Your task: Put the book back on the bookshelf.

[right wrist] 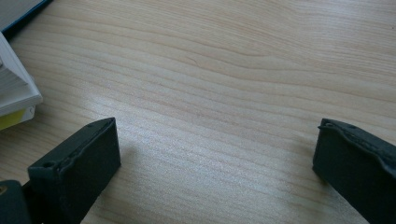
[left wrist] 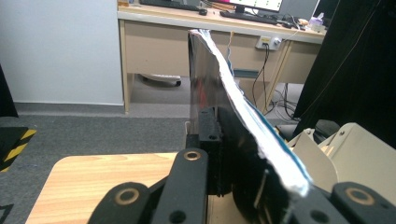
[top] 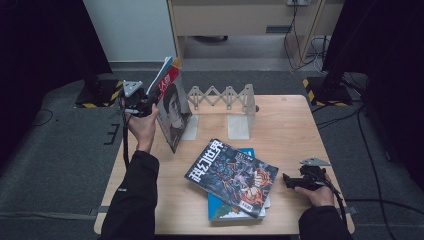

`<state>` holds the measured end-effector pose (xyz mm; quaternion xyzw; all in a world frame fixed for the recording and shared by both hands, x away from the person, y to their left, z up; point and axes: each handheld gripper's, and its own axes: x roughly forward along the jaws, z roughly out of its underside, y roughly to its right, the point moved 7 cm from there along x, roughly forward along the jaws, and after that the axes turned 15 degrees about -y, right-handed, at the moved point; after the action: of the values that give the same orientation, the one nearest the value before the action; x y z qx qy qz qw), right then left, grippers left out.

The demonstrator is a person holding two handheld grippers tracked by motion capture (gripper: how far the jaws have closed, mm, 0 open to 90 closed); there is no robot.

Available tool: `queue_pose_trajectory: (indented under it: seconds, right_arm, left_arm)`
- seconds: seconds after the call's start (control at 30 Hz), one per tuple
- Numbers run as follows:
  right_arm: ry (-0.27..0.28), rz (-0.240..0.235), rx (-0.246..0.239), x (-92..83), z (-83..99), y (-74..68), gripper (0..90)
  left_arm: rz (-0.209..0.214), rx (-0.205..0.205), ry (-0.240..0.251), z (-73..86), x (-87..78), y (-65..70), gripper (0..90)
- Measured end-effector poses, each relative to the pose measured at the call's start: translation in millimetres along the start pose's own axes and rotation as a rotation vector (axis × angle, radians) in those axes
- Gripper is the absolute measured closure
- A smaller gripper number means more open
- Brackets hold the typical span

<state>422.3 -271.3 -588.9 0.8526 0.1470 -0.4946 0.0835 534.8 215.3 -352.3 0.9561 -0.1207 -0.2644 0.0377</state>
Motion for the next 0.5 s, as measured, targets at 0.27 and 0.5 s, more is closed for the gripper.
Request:
queue_pose_trajectory:
  seconds: [0.27, 0.5]
  right_arm:
    - [0.0, -0.001, 0.005, -0.1, 0.1, -0.8, 1.2]
    - [0.0, 0.0, 0.005, -0.2, 0.2, -0.9, 1.4]
  left_arm:
    - [0.01, 0.013, -0.007, 9.6, 1.9, 0.3, 85.9]
    - [0.046, 0.03, -0.079, 17.2, -2.8, 0.2, 84.7]
